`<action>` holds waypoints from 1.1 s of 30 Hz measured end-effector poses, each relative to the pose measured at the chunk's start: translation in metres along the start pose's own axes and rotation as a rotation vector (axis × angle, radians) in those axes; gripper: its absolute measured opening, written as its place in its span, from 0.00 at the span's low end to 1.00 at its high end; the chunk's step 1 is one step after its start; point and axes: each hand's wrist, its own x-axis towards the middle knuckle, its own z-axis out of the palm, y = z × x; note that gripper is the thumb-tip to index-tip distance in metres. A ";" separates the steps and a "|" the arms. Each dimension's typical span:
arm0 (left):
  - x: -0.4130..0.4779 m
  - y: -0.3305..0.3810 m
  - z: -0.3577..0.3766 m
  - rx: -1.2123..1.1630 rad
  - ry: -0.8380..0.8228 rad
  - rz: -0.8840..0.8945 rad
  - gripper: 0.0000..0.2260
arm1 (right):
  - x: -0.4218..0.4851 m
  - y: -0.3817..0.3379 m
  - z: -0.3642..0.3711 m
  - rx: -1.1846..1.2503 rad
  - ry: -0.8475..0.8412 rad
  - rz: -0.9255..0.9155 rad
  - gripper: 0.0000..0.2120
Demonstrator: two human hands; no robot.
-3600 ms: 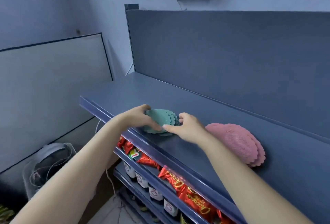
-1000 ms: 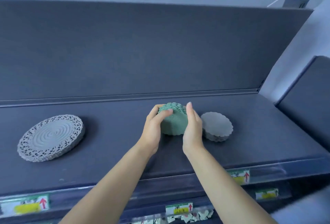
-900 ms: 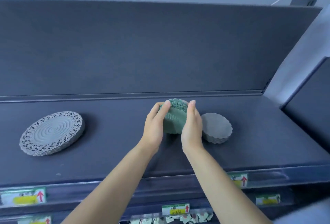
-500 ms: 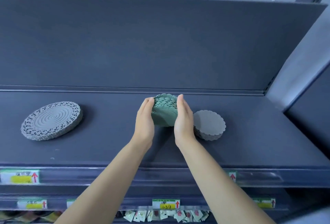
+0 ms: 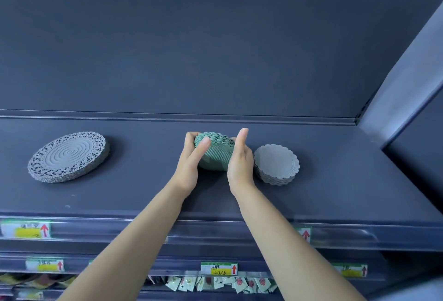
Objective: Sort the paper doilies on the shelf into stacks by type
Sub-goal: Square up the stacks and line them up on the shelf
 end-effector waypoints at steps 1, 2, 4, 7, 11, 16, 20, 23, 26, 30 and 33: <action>-0.001 0.001 -0.002 0.031 -0.037 0.000 0.24 | 0.000 -0.001 -0.002 0.007 0.005 0.027 0.36; -0.002 0.002 -0.003 0.076 -0.059 -0.012 0.23 | 0.001 -0.002 -0.003 0.001 -0.005 0.038 0.36; -0.002 0.005 -0.005 0.222 -0.023 -0.029 0.16 | 0.001 -0.003 -0.002 -0.023 -0.025 0.022 0.37; -0.003 0.011 -0.006 0.379 0.085 0.002 0.11 | 0.000 -0.004 -0.001 0.002 -0.108 0.001 0.30; -0.012 0.012 -0.012 0.440 0.063 0.071 0.09 | -0.003 0.001 -0.007 -0.017 -0.234 -0.105 0.16; -0.018 0.011 -0.018 0.254 0.034 -0.028 0.17 | -0.010 0.003 0.000 -0.051 -0.206 -0.066 0.27; -0.018 0.015 -0.009 -0.061 0.069 -0.122 0.18 | -0.010 0.003 0.006 -0.019 -0.158 -0.038 0.27; -0.018 0.016 -0.006 -0.050 0.032 -0.157 0.15 | -0.009 0.001 0.005 -0.031 -0.141 -0.061 0.22; -0.017 0.018 -0.010 0.133 0.015 -0.138 0.10 | -0.009 -0.001 0.001 -0.084 -0.215 -0.073 0.19; -0.013 0.026 -0.016 0.328 0.120 -0.129 0.11 | -0.006 -0.009 -0.009 -0.154 -0.389 -0.057 0.09; -0.011 0.040 -0.024 0.349 0.068 -0.189 0.20 | -0.001 -0.017 -0.017 -0.144 -0.415 0.027 0.03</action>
